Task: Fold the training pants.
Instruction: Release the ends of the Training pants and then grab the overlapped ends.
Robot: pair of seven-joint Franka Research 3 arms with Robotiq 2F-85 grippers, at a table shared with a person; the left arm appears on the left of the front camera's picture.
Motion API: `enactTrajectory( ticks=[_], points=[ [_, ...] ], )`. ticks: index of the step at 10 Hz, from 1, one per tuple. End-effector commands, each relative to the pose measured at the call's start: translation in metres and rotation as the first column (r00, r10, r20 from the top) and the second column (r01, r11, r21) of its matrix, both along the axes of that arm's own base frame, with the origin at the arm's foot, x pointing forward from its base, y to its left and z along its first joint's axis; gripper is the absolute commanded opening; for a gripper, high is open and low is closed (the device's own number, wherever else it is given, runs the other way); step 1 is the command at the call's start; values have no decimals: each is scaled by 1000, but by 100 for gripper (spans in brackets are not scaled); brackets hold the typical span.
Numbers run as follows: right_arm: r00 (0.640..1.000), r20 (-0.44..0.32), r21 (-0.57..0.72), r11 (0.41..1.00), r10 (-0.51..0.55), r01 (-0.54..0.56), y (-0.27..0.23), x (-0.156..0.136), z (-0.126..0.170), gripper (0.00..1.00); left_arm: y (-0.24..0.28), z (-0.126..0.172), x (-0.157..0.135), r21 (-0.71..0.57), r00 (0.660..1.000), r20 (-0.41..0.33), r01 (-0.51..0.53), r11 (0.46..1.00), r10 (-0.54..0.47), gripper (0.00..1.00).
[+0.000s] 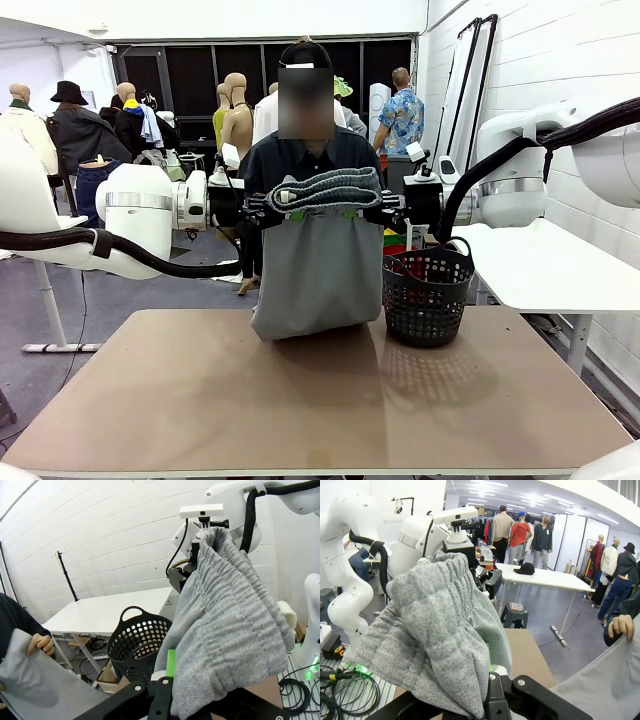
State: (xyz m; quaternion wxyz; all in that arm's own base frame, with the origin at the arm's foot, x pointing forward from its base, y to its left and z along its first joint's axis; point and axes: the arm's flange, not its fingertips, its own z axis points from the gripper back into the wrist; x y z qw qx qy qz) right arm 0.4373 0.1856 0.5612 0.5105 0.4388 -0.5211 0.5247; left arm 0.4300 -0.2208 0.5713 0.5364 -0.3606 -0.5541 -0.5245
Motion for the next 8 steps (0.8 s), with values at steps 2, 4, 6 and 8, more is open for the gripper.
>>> enactTrajectory(
  ticks=[2, 4, 6, 8],
  points=[
    [1000, 10, 6, 1000, 3, -3, 2, -2, 2, 0, 0, 2, -1, -16, 1000, -4, -8, 1000, 7, 0],
    [1000, 10, 6, 1000, 3, -3, 2, -2, 2, 0, 0, 2, -1, -16, 1000, -4, -8, 1000, 7, 0],
    [1000, 10, 6, 1000, 3, -3, 2, -2, 2, 0, 0, 2, -1, -16, 1000, -4, -8, 1000, 7, 0],
    [1000, 10, 6, 1000, 3, -3, 2, -2, 2, 0, 0, 2, -1, -16, 1000, -4, -8, 1000, 7, 0]
  ],
)
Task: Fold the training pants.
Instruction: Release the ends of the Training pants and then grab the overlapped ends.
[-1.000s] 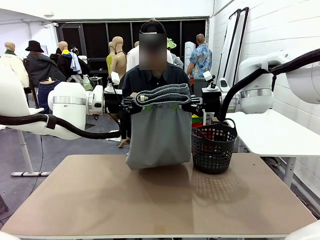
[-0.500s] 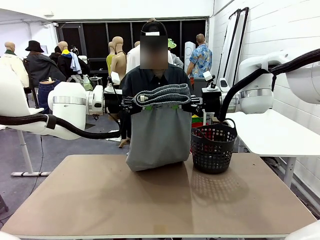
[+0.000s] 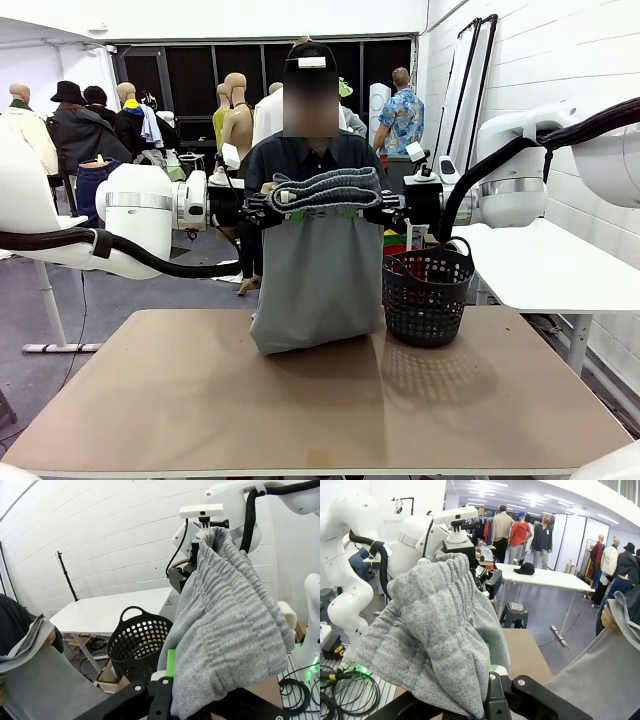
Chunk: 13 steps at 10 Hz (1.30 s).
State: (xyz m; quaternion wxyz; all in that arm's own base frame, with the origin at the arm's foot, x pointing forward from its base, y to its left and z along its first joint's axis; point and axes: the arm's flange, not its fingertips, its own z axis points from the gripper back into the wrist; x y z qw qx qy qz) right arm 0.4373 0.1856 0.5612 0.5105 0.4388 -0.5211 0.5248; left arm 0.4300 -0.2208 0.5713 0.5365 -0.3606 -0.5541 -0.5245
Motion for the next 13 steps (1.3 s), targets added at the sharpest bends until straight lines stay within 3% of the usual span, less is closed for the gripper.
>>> enactTrajectory(
  ticks=[1, 13],
  points=[
    [1000, 10, 6, 1000, 3, -3, 2, -2, 2, 0, 0, 2, -1, -16, 1000, -4, -8, 1000, 7, 0],
    [1000, 10, 6, 1000, 3, -3, 2, -2, 2, 0, 0, 2, -1, -16, 1000, -4, -8, 1000, 7, 0]
  ],
)
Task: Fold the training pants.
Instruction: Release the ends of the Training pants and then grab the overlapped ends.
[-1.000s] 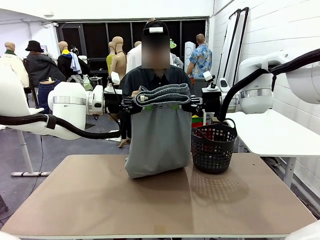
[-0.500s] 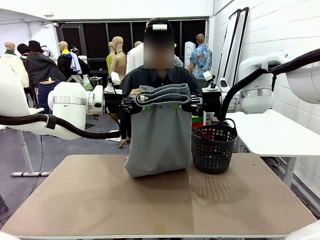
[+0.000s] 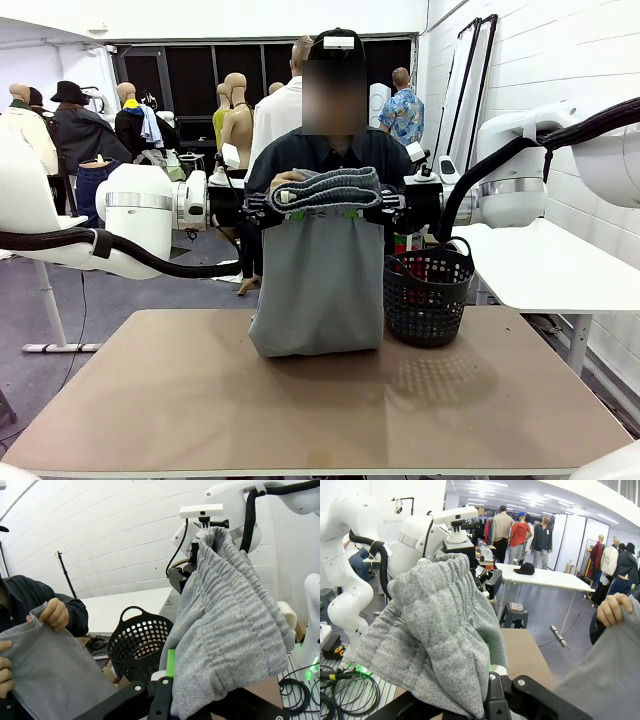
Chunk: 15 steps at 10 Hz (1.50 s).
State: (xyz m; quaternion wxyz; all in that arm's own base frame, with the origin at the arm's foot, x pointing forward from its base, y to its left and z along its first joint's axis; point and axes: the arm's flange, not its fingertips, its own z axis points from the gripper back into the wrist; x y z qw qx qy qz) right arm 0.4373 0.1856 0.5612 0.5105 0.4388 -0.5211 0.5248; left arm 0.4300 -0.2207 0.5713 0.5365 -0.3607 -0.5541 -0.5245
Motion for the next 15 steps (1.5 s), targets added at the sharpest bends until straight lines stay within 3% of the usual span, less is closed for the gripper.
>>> enactTrajectory(
  ticks=[1, 15],
  points=[
    [1000, 10, 6, 1000, 3, -3, 2, -2, 2, 0, 0, 2, -1, -16, 1000, -4, -8, 1000, 7, 0],
    [1000, 10, 6, 1000, 3, -3, 2, -2, 2, 0, 0, 2, -1, -16, 1000, -4, -8, 1000, 7, 0]
  ],
)
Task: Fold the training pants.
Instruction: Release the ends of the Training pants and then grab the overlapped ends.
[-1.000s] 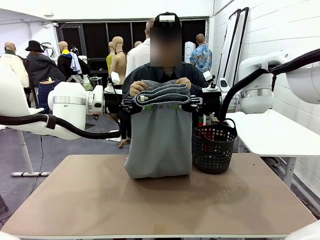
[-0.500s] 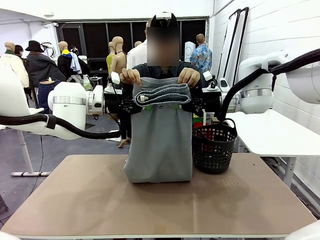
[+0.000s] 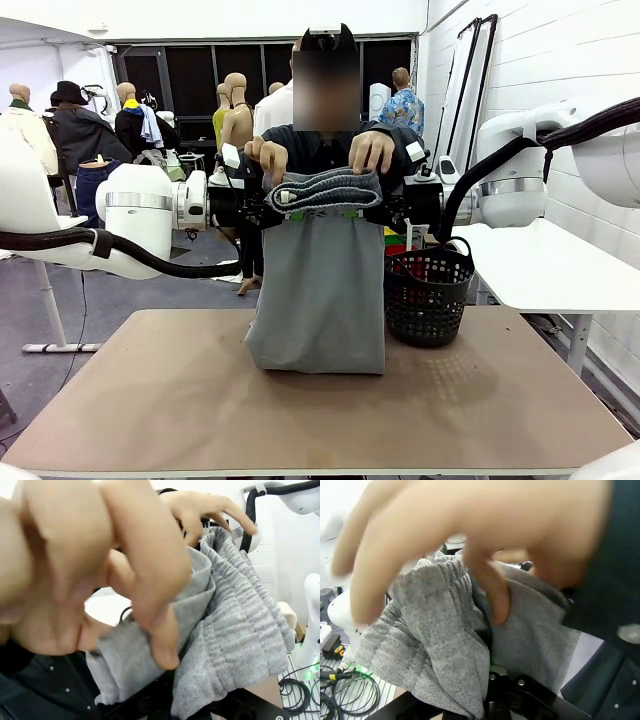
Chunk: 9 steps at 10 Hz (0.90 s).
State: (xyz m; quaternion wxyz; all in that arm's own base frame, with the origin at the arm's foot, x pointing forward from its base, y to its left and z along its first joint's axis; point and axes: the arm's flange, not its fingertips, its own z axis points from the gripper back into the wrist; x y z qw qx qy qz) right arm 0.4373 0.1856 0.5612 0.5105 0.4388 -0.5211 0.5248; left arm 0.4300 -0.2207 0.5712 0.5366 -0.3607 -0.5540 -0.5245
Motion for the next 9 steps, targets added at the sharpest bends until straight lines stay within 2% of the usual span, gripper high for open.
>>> enactTrajectory(
  ticks=[1, 9],
  points=[
    [1000, 10, 6, 1000, 3, -3, 2, -1, 1, 0, 0, 3, -1, -16, 1000, -4, -8, 1000, 7, 0],
    [1000, 10, 6, 1000, 3, -3, 2, -1, 1, 0, 0, 3, -1, -16, 1000, -4, -8, 1000, 7, 0]
  ],
)
